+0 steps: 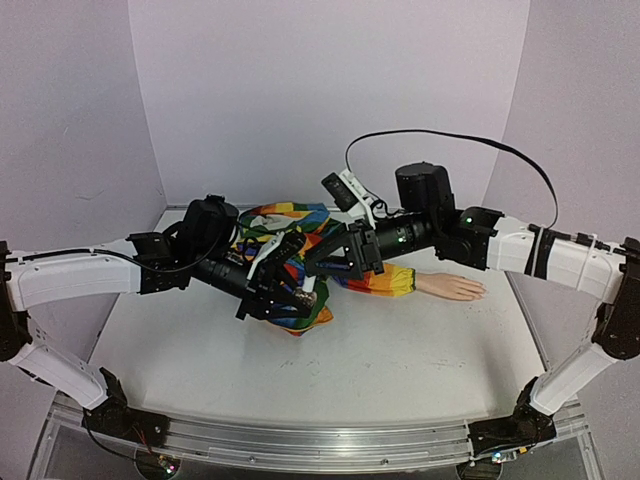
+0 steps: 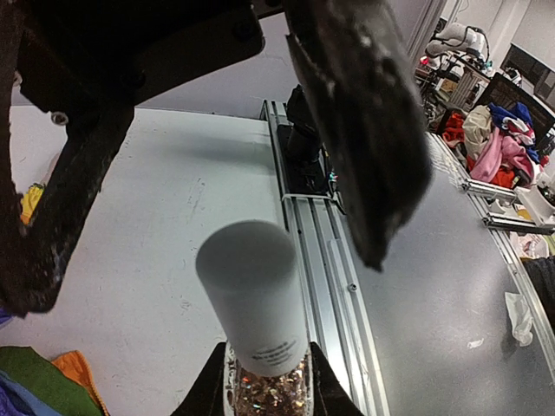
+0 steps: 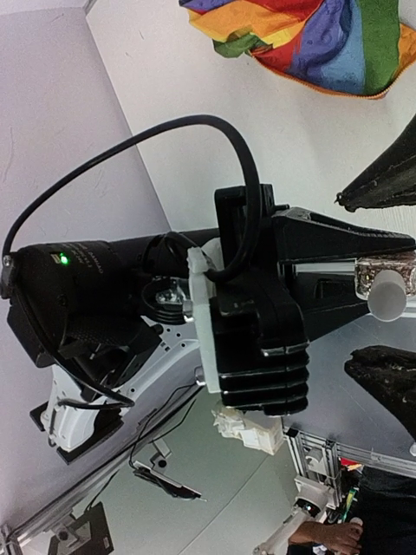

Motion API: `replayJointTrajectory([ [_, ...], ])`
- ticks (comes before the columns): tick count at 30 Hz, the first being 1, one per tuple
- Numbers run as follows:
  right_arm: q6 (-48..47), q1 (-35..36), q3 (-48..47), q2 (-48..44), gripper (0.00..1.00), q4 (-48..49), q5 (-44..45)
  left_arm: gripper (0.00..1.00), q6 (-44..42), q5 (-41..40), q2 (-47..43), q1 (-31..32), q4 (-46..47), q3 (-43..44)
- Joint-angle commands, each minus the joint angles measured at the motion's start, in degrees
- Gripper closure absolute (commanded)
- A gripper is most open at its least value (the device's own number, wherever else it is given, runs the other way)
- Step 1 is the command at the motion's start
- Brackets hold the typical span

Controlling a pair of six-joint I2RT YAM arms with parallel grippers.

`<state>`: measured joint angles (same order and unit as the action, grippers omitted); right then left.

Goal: Paint the nails

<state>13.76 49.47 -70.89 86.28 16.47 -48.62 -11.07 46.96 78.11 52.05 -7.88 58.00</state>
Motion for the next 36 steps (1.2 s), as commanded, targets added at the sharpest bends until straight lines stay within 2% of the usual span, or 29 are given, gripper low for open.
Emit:
replayJointTrajectory([
  [1, 1.11, -0.06, -1.31, 1.28, 0.45, 4.96, -5.86, 1.00, 0.70, 3.02, -0.50, -0.35, 2.96, 3.09],
  [4, 1.92, -0.07, -1.02, 1.64, 0.45, 6.59, -7.09, 1.00, 0.70, 2.81, -0.53, -0.37, 2.97, 3.07],
  [11, 2.34, 0.03, -1.09, 2.98, 0.59, 7.35, -8.89, 1.00, 0.89, 2.56, -0.50, -0.69, 3.09, 3.18],
  [18, 2.23, 0.02, -1.13, 3.60, 0.60, 7.52, -9.03, 1.00, 1.52, 2.61, -0.41, -1.40, 3.55, 3.23],
  [26, 2.05, 0.12, -1.61, 4.80, 0.74, 7.70, -9.68, 1.00, 2.32, 2.71, -0.32, -2.01, 4.26, 3.19],
  [32, 1.82, 0.41, -1.91, 5.79, 0.95, 8.04, -9.90, 1.00, 2.79, 1.89, -0.41, -2.41, 4.97, 2.93],
  [34, 1.51, 0.77, -1.76, 5.96, 1.00, 8.05, -8.84, 1.00, 3.40, 0.52, -0.53, -2.61, 5.36, 2.94],
  [36, 1.33, 1.07, -1.35, 6.21, 1.00, 8.19, -7.89, 1.00, 4.65, -2.95, -0.69, -2.74, 5.86, 2.92],
])
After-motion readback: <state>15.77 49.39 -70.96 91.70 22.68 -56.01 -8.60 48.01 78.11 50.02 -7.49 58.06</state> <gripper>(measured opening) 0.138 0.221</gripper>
